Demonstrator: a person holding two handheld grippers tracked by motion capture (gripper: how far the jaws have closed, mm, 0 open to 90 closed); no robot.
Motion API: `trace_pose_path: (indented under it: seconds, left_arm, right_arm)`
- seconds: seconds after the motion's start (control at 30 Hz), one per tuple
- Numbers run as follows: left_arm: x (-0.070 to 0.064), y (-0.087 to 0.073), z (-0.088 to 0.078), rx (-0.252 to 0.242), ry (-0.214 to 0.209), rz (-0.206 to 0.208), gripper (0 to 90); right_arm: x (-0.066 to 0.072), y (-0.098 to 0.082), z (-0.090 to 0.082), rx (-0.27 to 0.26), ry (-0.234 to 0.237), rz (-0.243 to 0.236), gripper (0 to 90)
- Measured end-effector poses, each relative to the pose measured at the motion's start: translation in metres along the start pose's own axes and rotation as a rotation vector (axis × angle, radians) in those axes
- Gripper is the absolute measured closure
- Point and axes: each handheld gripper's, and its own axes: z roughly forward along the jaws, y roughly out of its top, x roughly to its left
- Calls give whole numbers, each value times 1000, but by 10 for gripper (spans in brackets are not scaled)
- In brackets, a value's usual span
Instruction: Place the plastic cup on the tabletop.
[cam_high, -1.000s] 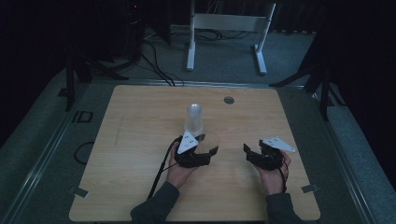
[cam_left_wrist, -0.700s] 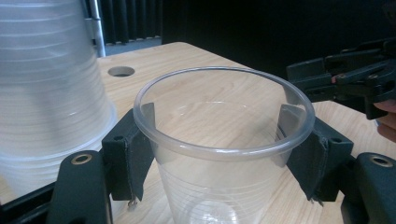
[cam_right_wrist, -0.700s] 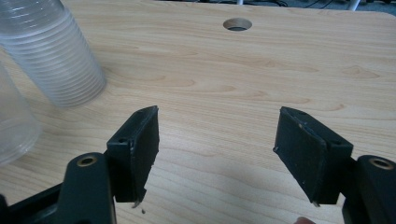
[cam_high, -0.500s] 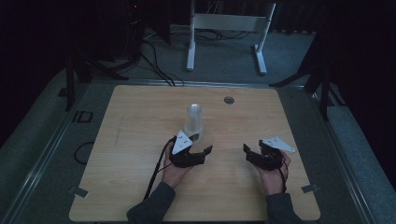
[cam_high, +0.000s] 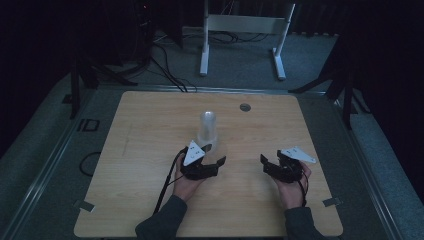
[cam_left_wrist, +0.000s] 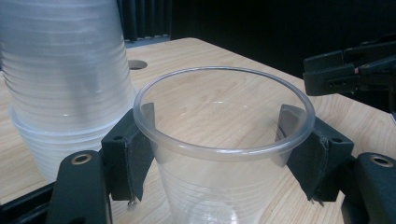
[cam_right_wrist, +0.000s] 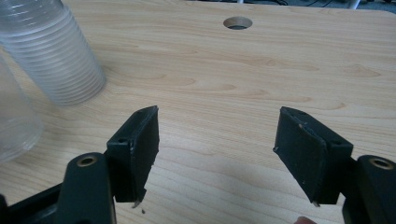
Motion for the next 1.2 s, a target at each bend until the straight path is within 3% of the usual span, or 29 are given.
trace_pose_path:
  seconds: [1.2]
  left_arm:
    - [2,-14,16,53,-13,-13,284]
  right_arm:
    - [0,0,0,1,2,-1,302]
